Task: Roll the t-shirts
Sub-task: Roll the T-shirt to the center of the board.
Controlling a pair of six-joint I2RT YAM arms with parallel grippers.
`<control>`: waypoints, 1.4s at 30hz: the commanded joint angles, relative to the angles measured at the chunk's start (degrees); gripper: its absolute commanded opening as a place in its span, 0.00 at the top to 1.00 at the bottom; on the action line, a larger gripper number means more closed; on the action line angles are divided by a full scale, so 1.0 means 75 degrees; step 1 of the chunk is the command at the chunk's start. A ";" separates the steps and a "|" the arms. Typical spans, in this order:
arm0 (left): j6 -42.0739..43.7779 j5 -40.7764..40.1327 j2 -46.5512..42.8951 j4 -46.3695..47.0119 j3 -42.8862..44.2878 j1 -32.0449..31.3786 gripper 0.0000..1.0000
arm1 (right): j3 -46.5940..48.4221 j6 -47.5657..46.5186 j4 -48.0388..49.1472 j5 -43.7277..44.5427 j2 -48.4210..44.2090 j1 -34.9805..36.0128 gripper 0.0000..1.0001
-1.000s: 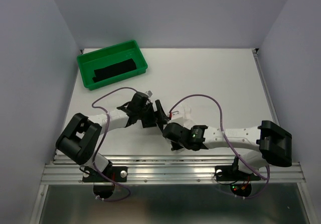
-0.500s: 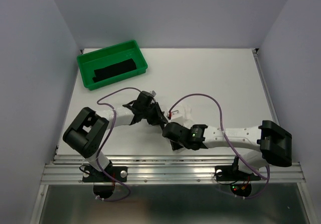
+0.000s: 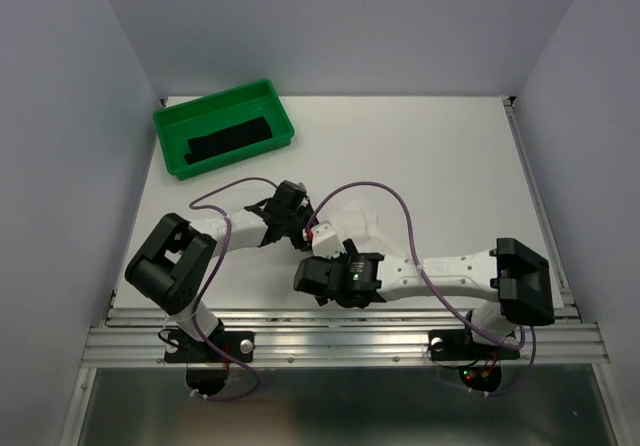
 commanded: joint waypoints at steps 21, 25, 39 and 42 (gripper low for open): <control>0.0295 -0.0181 -0.0558 -0.0334 0.0267 -0.0024 0.97 | -0.0505 0.0254 0.0295 0.1677 0.1372 0.0376 0.91; 0.0494 -0.0286 -0.0733 -0.0696 0.0419 -0.0024 0.66 | -0.1279 -0.0365 0.1467 0.0752 0.0306 0.0037 0.99; 0.0975 -0.1282 -0.1728 -0.2371 0.1566 0.0117 0.36 | -0.3050 -0.0673 0.4092 -0.3067 -0.2004 -0.1393 0.99; 0.0975 -0.1494 -0.1952 -0.2525 0.1673 0.0140 0.36 | -0.3308 -0.0556 0.4397 -0.3713 -0.2192 -0.1745 0.99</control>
